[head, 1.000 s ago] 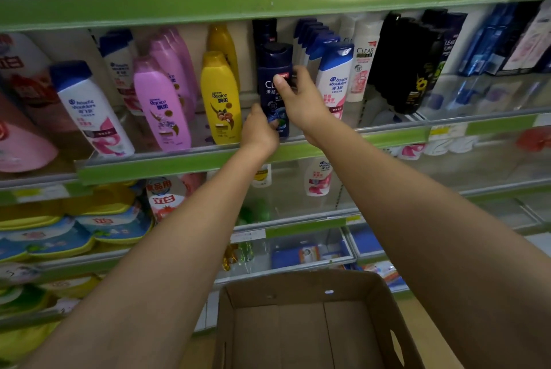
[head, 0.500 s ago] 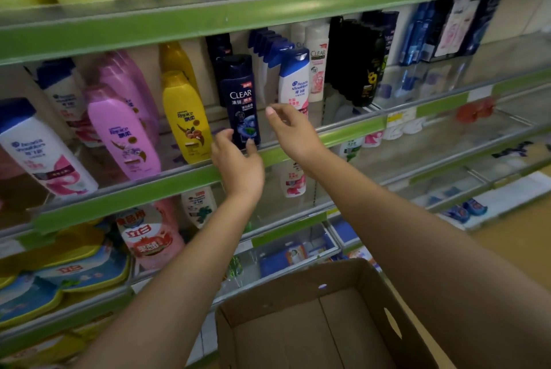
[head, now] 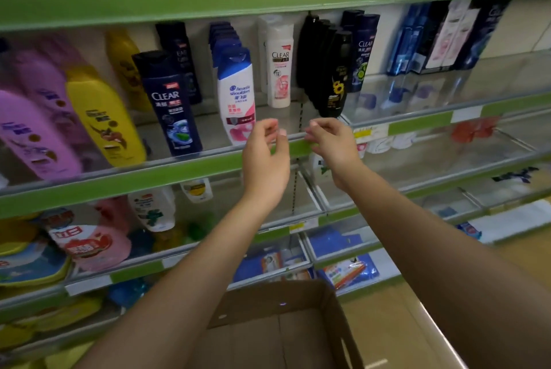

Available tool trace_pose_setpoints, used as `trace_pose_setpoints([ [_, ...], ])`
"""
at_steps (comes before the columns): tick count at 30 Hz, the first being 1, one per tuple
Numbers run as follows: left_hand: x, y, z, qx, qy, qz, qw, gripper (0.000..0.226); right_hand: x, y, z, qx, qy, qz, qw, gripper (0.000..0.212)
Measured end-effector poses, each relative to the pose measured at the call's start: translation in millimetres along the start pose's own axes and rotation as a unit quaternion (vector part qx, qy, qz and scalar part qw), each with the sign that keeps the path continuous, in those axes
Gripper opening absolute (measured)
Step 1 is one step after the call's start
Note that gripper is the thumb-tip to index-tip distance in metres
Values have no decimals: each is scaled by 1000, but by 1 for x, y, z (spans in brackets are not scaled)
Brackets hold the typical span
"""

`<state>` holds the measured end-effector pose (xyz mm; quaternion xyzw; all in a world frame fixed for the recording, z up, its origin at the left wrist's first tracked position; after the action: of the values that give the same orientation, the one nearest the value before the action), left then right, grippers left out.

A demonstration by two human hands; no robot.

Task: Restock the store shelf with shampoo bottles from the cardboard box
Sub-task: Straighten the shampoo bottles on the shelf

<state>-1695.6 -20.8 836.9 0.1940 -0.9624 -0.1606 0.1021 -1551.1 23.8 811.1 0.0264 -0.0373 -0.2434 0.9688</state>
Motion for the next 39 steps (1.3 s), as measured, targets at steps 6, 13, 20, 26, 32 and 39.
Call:
trace_pose_setpoints([
  [6,-64,37,-4,17,20,-58,998,30,61,85,-2,9,-15,-15,1000,14],
  [13,-97,107,18,34,73,-116,990,33,79,154,7,16,24,46,999,9],
  [20,-111,160,55,83,53,-105,990,53,66,175,8,18,64,194,979,50],
  [26,-119,170,55,26,15,-62,998,35,53,178,13,49,71,253,964,27],
  [32,-121,174,56,45,36,-44,997,38,48,183,20,80,68,246,963,18],
  [39,-121,170,55,64,43,-32,997,40,39,185,28,118,37,230,965,40],
])
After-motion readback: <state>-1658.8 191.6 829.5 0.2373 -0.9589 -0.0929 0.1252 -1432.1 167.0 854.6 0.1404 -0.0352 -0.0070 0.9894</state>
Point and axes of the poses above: each hand's wrist, its own y-axis towards the middle knuckle, its own x-axis out of the back of the hand, z = x × y, the point moved 5 cm from there along y, towards the middle knuckle, and after that the axes turned 10 degrees about -z, right-handed, at the moved point
